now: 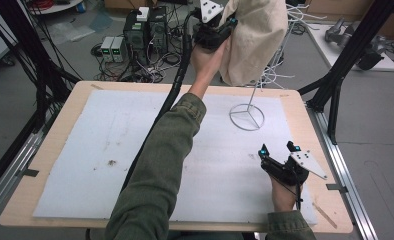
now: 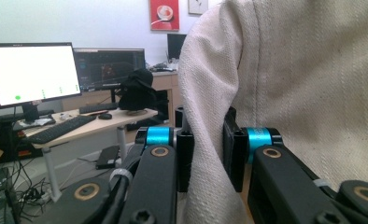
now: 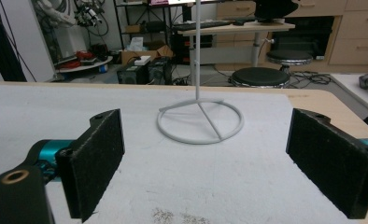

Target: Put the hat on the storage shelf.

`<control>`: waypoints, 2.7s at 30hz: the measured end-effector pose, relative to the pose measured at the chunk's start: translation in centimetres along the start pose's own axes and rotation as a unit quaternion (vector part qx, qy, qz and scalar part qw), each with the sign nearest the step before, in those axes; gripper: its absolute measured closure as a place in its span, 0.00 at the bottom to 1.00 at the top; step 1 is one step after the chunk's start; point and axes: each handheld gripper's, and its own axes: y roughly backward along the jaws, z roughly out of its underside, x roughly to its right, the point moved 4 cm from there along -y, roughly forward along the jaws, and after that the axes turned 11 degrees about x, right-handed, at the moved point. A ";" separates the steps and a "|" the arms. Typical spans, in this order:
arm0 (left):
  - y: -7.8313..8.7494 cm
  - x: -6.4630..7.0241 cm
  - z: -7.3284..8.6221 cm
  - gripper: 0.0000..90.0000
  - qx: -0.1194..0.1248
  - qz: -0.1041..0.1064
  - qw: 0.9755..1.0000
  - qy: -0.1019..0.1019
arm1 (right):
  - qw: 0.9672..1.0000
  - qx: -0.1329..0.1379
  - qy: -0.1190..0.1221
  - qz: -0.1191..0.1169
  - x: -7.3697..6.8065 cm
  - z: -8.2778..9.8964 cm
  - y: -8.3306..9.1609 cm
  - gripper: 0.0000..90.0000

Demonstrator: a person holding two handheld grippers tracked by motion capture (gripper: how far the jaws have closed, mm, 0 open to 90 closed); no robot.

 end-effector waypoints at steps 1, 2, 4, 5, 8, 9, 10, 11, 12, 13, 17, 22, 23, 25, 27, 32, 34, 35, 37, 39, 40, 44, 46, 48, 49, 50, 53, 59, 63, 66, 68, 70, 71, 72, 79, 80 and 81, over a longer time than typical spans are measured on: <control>0.0 0.0 0.1 0.88 -0.002 -0.001 1.000 0.001 | 1.000 0.002 0.001 0.000 0.0 0.0 0.0 0.12; 0.1 0.0 0.2 0.88 -0.004 0.000 1.000 -0.002 | 1.000 0.001 0.002 -0.001 0.0 0.0 0.1 0.12; 0.4 -0.1 0.3 0.88 -0.004 0.004 1.000 -0.008 | 1.000 0.000 0.003 -0.001 0.0 0.0 0.1 0.12; 0.5 -0.2 0.4 0.88 -0.003 0.006 1.000 -0.009 | 1.000 0.000 0.000 0.000 0.0 0.0 0.1 0.12; 0.8 -0.3 0.6 0.88 -0.003 0.009 1.000 -0.008 | 1.000 0.000 0.000 0.000 0.0 -0.1 0.1 0.12; 0.9 -0.4 0.7 0.88 -0.004 0.011 1.000 -0.012 | 1.000 0.000 -0.001 0.000 0.0 -0.1 0.1 0.12; 1.0 -0.4 0.8 0.88 -0.005 0.016 1.000 -0.014 | 1.000 0.000 -0.001 -0.001 0.0 -0.1 0.2 0.12; 1.1 -0.4 0.9 0.88 -0.005 0.019 1.000 -0.016 | 1.000 0.001 0.000 0.000 0.0 -0.1 0.2 0.12; 1.1 -0.5 1.0 0.88 -0.009 0.021 1.000 -0.019 | 1.000 0.003 0.001 0.000 0.0 -0.1 0.2 0.12; 1.2 -0.6 1.1 0.88 -0.013 0.023 0.999 -0.021 | 1.000 0.003 0.001 0.000 -0.1 -0.1 0.1 0.12; 1.5 -1.2 1.0 0.88 -0.028 0.032 0.998 -0.034 | 1.000 0.001 0.000 0.001 0.0 -0.1 0.1 0.12; 1.8 -1.4 0.5 0.88 -0.044 0.041 0.996 -0.060 | 1.000 0.001 0.000 0.001 0.0 -0.1 0.1 0.12; 1.8 -1.4 0.3 0.88 -0.050 0.043 0.996 -0.067 | 1.000 0.001 -0.002 0.002 0.0 -0.1 0.1 0.12; 1.8 -1.3 0.2 0.87 -0.055 0.049 0.995 -0.068 | 1.000 0.002 -0.001 0.002 0.0 -0.1 0.1 0.12; 1.8 -1.2 0.0 0.87 -0.059 0.048 0.993 -0.087 | 1.000 0.002 -0.002 0.002 0.0 -0.1 0.1 0.12; 1.7 -0.6 0.6 0.77 -0.071 0.067 0.992 -0.082 | 1.000 0.002 -0.002 0.002 0.0 -0.1 0.1 0.12; 1.6 -0.4 1.0 0.73 -0.075 0.068 0.991 -0.083 | 1.000 0.002 -0.002 0.002 0.0 -0.1 0.1 0.12; 1.6 -0.4 1.1 0.73 -0.075 0.069 0.991 -0.081 | 1.000 0.002 -0.002 0.002 0.0 -0.1 0.1 0.12; 1.5 -0.3 1.3 0.71 -0.072 0.069 0.993 -0.070 | 1.000 0.002 -0.002 0.002 0.0 -0.1 0.1 0.12; 1.5 -0.3 1.5 0.66 -0.072 0.068 0.993 -0.066 | 1.000 0.003 -0.001 0.002 0.0 -0.1 0.1 0.12; 1.5 -0.3 1.6 0.63 -0.071 0.068 0.993 -0.064 | 1.000 0.002 0.000 0.002 0.0 -0.1 0.1 0.12; 1.7 -0.5 2.2 0.53 -0.065 0.066 0.995 -0.045 | 1.000 0.002 0.000 0.002 0.0 -0.1 0.1 0.12; 1.8 -0.7 2.4 0.45 -0.055 0.063 0.996 -0.031 | 1.000 0.004 0.000 0.003 0.0 -0.1 0.2 0.12; 2.0 -1.1 2.5 0.44 -0.048 0.063 0.997 -0.024 | 1.000 0.003 0.000 0.004 0.0 -0.1 0.2 0.12; 2.2 -1.3 2.5 0.43 -0.044 0.062 0.997 -0.023 | 1.000 0.003 0.000 0.003 0.0 -0.1 0.1 0.12; 2.3 -1.5 2.4 0.39 -0.034 0.059 0.998 -0.013 | 1.000 0.002 0.000 0.002 0.0 -0.1 0.1 0.12; 2.8 -2.1 2.1 0.36 -0.012 0.058 0.998 0.005 | 1.000 0.003 -0.001 0.002 0.0 -0.1 0.1 0.12; 3.6 -2.7 1.4 0.34 0.009 0.057 0.998 0.018 | 1.000 0.001 -0.001 0.003 0.0 -0.1 0.1 0.12; 3.9 -3.0 1.1 0.34 0.014 0.059 0.998 0.020 | 1.000 0.002 -0.001 0.004 0.0 -0.1 0.2 0.12; 4.4 -3.3 0.9 0.33 0.017 0.060 0.998 0.025 | 1.000 0.002 -0.001 0.004 0.0 -0.1 0.1 0.12; 4.9 -3.6 0.9 0.33 0.018 0.059 0.998 0.027 | 1.000 0.003 -0.001 0.004 0.0 -0.1 0.1 0.12; 5.3 -3.8 0.9 0.33 0.019 0.059 0.998 0.026 | 1.000 0.003 -0.001 0.004 0.0 -0.1 0.1 0.12; 5.6 -3.9 0.8 0.33 0.020 0.058 0.998 0.025 | 1.000 0.002 -0.001 0.003 0.0 -0.1 0.1 0.12; 5.8 -4.0 0.8 0.33 0.021 0.059 0.998 0.025 | 1.000 0.002 -0.001 0.003 0.0 -0.1 0.1 0.12; 7.6 -5.0 0.9 0.33 0.023 0.046 0.999 0.017 | 1.000 0.003 0.001 0.003 -0.1 -0.1 0.1 0.12; 7.9 -5.3 0.9 0.33 0.024 0.043 0.999 0.016 | 1.000 0.003 0.001 0.003 -0.1 -0.1 0.1 0.12; 8.1 -5.4 1.0 0.33 0.023 0.041 0.999 0.014 | 1.000 0.003 0.002 0.002 -0.1 -0.1 0.1 0.12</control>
